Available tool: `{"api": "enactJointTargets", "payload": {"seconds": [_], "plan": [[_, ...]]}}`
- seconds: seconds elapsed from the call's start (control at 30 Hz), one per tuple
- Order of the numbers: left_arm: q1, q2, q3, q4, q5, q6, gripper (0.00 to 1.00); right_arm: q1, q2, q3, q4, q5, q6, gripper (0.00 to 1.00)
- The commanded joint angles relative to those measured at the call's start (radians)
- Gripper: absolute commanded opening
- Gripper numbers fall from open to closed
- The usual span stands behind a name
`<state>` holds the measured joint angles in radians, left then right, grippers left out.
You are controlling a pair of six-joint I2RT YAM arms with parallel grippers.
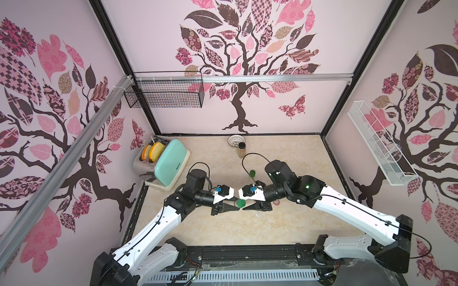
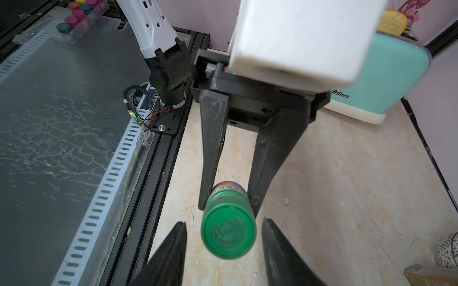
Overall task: Close the paint jar lid
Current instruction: Screw the lid onto the paint jar.
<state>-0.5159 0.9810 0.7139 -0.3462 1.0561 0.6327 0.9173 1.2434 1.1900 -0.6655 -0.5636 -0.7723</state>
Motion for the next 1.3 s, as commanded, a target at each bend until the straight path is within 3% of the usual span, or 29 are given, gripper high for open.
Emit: {"api": "enactJointTargets", "payload": {"seconds": [0.0,0.07,0.2,0.33,0.53,0.8,1.1,1.27], "plan": [[-0.001,-0.002,0.015,-0.002,0.007,0.008,0.21,0.008,0.011,0.041,-0.01,0.012,-0.01,0.51],[-0.002,-0.003,0.015,0.001,0.005,0.007,0.21,0.008,0.016,0.041,-0.009,0.018,-0.01,0.49],[-0.001,-0.002,0.013,0.003,0.003,0.007,0.21,0.01,0.022,0.046,0.002,0.029,0.0,0.33],[-0.002,-0.004,0.013,0.003,-0.003,0.006,0.21,0.012,0.027,0.045,0.012,0.033,0.02,0.24],[-0.002,-0.018,0.006,0.023,-0.028,0.002,0.2,0.016,0.031,0.043,0.029,0.055,0.118,0.18],[-0.001,-0.077,-0.032,0.089,-0.137,-0.022,0.2,0.038,0.062,0.056,0.1,0.201,0.501,0.0],[-0.002,-0.14,-0.071,0.162,-0.265,-0.043,0.2,0.046,0.145,0.149,0.006,0.487,1.167,0.0],[-0.001,-0.148,-0.076,0.167,-0.284,-0.044,0.2,0.068,0.163,0.135,0.042,0.484,1.347,0.0]]}}
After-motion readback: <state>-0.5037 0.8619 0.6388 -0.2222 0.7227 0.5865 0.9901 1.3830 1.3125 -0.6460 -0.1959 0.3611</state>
